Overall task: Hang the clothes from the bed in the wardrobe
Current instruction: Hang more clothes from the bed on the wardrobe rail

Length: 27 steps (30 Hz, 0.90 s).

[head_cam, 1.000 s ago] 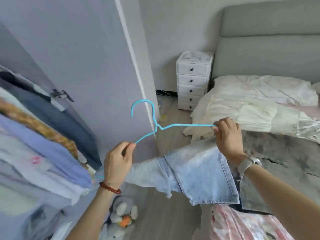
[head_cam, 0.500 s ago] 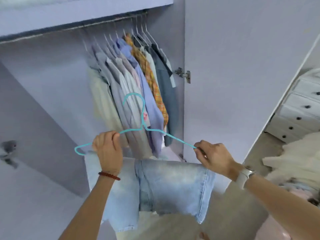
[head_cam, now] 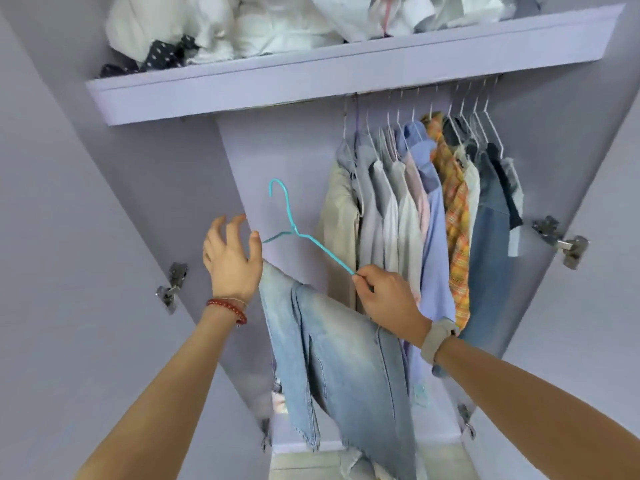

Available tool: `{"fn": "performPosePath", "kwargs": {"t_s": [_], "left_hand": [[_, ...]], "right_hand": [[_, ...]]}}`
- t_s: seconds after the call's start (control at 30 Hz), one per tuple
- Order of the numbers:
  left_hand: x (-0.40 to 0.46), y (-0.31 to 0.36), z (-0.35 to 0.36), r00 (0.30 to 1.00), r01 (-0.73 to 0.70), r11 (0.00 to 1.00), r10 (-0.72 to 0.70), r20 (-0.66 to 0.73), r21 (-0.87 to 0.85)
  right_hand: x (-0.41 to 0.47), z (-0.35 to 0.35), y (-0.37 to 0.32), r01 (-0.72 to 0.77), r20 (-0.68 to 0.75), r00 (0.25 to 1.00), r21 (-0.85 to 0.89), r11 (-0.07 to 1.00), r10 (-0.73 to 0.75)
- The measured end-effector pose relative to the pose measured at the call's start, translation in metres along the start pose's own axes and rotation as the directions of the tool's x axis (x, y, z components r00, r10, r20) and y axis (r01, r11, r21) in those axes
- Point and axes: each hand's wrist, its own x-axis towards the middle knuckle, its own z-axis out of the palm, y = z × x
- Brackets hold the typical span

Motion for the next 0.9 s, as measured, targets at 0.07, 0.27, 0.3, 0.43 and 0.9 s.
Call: {"fn": "performPosePath", "kwargs": {"t_s": [0.07, 0.27, 0.3, 0.43, 0.9], "left_hand": [[0.014, 0.005, 0.0, 0.998, -0.057, 0.998, 0.058, -0.029, 0.039], [0.073, 0.05, 0.001, 0.957, -0.261, 0.957, 0.274, -0.098, 0.125], [0.082, 0.057, 0.001, 0.948, -0.287, 0.946, 0.304, -0.1, 0.149], [0.121, 0.078, 0.011, 0.916, -0.358, 0.883, 0.395, -0.068, 0.304], [0.165, 0.056, 0.051, 0.838, -0.422, 0.791, 0.527, -0.144, 0.443]], "right_hand": [[0.026, 0.007, 0.002, -0.029, -0.028, 0.999, 0.072, 0.997, 0.031], [0.113, 0.024, -0.015, -0.13, -0.036, 0.989, 0.268, 0.954, 0.145], [0.126, 0.025, -0.018, -0.136, -0.053, 0.986, 0.299, 0.944, 0.159], [0.177, 0.031, -0.02, -0.153, -0.142, 0.966, 0.35, 0.924, 0.214], [0.218, 0.1, -0.003, -0.353, -0.243, 0.858, 0.361, 0.863, 0.452]]}}
